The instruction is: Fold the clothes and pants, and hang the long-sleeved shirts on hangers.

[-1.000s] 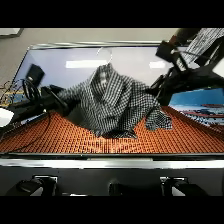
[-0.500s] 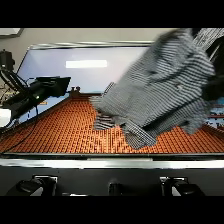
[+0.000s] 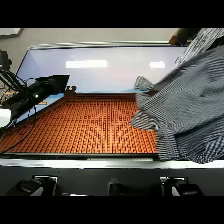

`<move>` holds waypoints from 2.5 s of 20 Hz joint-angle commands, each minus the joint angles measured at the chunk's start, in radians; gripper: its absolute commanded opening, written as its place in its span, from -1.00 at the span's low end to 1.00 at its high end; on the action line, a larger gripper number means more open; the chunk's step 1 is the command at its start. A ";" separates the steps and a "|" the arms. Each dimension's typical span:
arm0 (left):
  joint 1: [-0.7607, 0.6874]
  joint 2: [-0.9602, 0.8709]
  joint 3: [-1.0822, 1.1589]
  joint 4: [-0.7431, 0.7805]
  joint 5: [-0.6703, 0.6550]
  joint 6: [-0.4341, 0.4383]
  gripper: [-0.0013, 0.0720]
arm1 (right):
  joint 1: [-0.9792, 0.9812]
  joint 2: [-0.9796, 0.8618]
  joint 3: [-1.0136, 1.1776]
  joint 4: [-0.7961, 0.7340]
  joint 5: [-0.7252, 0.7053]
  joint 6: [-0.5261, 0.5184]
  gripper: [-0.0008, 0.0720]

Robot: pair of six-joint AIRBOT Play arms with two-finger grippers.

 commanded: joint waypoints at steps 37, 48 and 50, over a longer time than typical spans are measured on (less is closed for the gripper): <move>-0.001 -0.015 0.000 0.001 -0.083 -0.006 0.67 | -0.798 -0.444 0.319 -0.540 -0.453 0.515 -0.91; 0.000 -0.014 0.000 0.001 -0.083 -0.006 0.69 | -0.797 -0.274 0.320 -0.330 -0.475 0.459 0.88; 0.001 -0.014 0.000 0.001 -0.083 -0.006 0.69 | -0.797 -0.212 0.320 -0.155 -0.668 0.457 0.88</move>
